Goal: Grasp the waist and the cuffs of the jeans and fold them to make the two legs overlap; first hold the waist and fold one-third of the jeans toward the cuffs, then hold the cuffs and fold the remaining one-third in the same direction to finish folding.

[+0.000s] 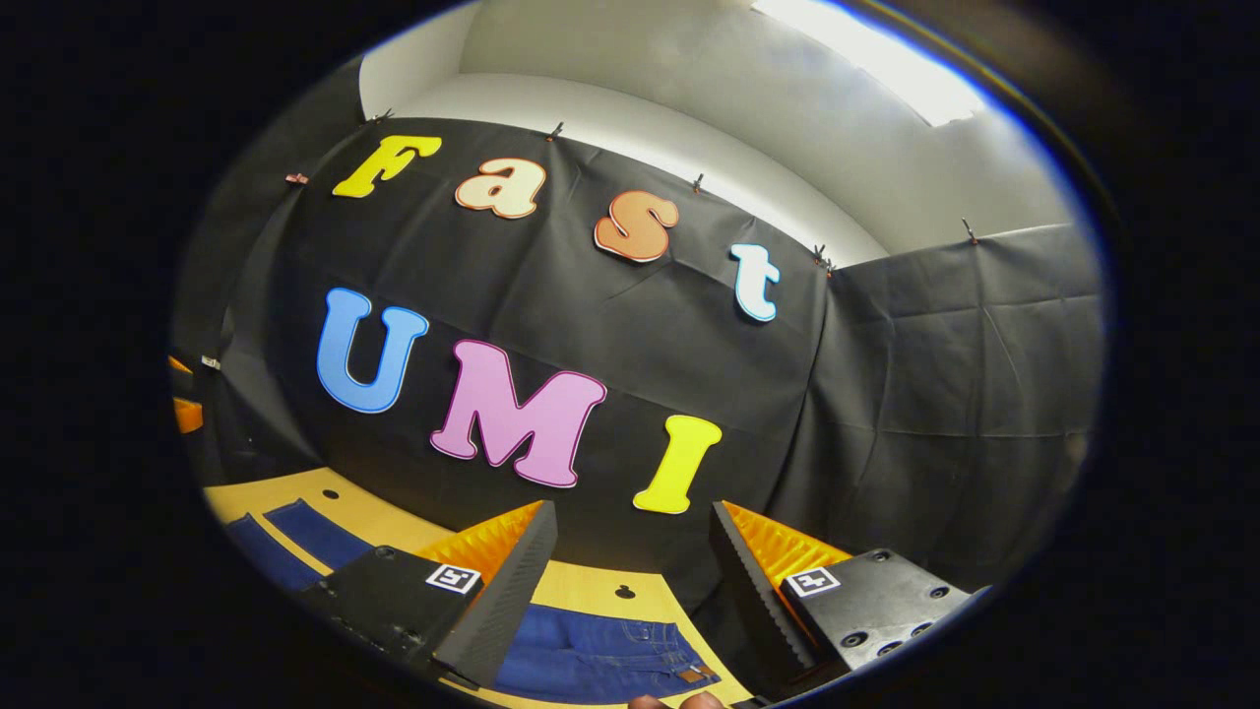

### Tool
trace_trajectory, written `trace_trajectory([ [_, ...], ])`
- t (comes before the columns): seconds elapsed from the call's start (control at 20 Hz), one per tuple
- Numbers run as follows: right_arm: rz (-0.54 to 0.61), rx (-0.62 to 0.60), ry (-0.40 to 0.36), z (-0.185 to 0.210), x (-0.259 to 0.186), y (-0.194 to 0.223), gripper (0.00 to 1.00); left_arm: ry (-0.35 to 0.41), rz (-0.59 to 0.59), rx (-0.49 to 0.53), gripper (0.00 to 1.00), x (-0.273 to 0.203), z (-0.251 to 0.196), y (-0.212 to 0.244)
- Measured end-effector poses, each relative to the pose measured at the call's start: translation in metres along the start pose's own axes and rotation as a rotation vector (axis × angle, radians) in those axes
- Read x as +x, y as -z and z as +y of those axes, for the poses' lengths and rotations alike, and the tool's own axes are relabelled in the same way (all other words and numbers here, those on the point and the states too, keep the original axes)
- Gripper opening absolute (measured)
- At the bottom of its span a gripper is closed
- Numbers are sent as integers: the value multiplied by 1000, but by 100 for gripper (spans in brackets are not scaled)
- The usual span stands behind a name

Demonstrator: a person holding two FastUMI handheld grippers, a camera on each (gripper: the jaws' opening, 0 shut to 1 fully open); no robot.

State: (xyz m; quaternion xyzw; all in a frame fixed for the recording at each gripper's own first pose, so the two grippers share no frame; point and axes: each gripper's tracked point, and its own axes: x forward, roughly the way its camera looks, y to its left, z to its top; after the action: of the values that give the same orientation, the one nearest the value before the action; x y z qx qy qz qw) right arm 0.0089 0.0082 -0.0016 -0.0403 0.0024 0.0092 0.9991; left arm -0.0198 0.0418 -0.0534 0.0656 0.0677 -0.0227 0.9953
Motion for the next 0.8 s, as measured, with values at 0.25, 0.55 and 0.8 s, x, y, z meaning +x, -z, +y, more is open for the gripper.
trace_trajectory([
  [0.25,77,-180,-29,-7,7,39,96,51,202,116,98,-13,29,79],
  [0.55,176,-460,-181,15,-14,134,96,146,413,352,98,-37,41,183],
  [0.8,249,-511,-305,40,-8,210,96,364,525,493,98,-26,16,249],
])
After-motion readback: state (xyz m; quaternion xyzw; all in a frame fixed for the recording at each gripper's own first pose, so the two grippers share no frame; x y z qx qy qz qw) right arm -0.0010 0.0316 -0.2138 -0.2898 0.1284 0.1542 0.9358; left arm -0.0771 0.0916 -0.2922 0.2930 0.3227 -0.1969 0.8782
